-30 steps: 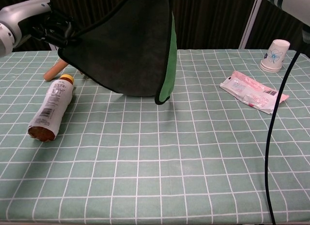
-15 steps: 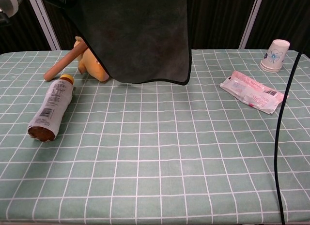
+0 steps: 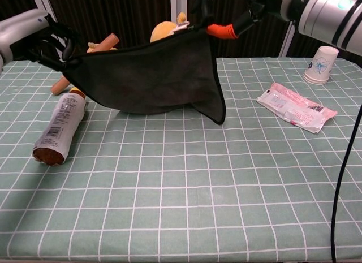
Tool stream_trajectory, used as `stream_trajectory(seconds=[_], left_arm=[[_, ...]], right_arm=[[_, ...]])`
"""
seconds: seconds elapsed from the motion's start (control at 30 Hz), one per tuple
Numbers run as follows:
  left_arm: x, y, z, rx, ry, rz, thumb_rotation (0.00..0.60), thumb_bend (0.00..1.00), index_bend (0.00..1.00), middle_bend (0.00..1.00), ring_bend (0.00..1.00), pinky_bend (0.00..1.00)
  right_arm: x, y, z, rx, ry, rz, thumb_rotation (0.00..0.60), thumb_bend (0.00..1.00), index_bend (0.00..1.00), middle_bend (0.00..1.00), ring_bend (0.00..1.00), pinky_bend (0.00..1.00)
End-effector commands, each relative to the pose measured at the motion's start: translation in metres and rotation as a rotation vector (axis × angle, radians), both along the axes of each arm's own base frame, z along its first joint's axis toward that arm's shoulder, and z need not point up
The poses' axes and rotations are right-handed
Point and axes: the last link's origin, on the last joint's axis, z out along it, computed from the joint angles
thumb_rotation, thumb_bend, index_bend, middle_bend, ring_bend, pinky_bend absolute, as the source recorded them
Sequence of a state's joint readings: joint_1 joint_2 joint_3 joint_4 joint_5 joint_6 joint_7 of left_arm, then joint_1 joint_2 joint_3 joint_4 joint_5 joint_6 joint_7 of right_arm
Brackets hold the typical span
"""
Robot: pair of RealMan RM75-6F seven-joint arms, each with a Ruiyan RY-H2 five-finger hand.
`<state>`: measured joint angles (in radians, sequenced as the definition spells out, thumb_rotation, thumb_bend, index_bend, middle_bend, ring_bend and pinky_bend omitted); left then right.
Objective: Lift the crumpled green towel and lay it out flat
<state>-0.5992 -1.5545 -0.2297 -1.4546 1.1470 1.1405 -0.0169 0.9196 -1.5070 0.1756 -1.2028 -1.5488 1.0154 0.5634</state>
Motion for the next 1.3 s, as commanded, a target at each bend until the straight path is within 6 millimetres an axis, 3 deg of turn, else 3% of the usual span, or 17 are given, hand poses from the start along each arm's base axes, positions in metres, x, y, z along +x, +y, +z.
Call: stream_trajectory(seconds=[0.03, 0.27, 0.73, 0.87, 0.97, 1.03, 1.1, 1.2, 1.3], left_arm=[[-0.007, -0.023, 0.003, -0.023, 0.008, -0.027, 0.6, 0.42, 0.82, 0.42, 0.25, 0.28], [-0.01, -0.056, 0.001, -0.083, 0.046, -0.094, 0.6, 0.42, 0.82, 0.42, 0.25, 0.28], [-0.014, -0.087, -0.027, -0.193, 0.131, -0.144, 0.6, 0.37, 0.78, 0.41, 0.25, 0.28], [-0.015, -0.095, -0.032, -0.224, 0.167, -0.156, 0.6, 0.32, 0.71, 0.4, 0.25, 0.28], [-0.014, -0.1, -0.034, -0.249, 0.2, -0.167, 0.6, 0.25, 0.57, 0.35, 0.25, 0.28], [-0.013, -0.102, -0.035, -0.259, 0.208, -0.174, 0.6, 0.19, 0.47, 0.31, 0.24, 0.27], [-0.012, -0.104, -0.034, -0.266, 0.223, -0.182, 0.6, 0.14, 0.37, 0.27, 0.21, 0.26], [-0.009, -0.106, -0.033, -0.267, 0.219, -0.189, 0.6, 0.09, 0.3, 0.23, 0.19, 0.24], [-0.006, -0.109, -0.03, -0.26, 0.206, -0.199, 0.6, 0.06, 0.28, 0.22, 0.19, 0.24]], right_arm=[[-0.013, 0.015, -0.003, 0.039, 0.005, 0.011, 0.6, 0.42, 0.77, 0.27, 0.0, 0.0], [-0.027, 0.04, -0.012, 0.092, 0.036, 0.041, 0.6, 0.41, 0.77, 0.27, 0.0, 0.0], [-0.049, 0.073, -0.044, 0.131, 0.133, 0.066, 0.6, 0.41, 0.77, 0.27, 0.0, 0.0], [-0.056, 0.084, -0.053, 0.132, 0.173, 0.092, 0.6, 0.33, 0.73, 0.26, 0.0, 0.0], [-0.06, 0.09, -0.059, 0.129, 0.211, 0.106, 0.6, 0.18, 0.59, 0.21, 0.0, 0.0], [-0.062, 0.092, -0.06, 0.119, 0.227, 0.111, 0.575, 0.07, 0.49, 0.17, 0.0, 0.0], [-0.064, 0.096, -0.062, 0.118, 0.239, 0.111, 0.494, 0.0, 0.39, 0.13, 0.0, 0.0], [-0.065, 0.101, -0.062, 0.112, 0.253, 0.117, 0.377, 0.0, 0.28, 0.09, 0.0, 0.0], [-0.065, 0.105, -0.06, 0.106, 0.255, 0.117, 0.302, 0.0, 0.22, 0.06, 0.0, 0.0]])
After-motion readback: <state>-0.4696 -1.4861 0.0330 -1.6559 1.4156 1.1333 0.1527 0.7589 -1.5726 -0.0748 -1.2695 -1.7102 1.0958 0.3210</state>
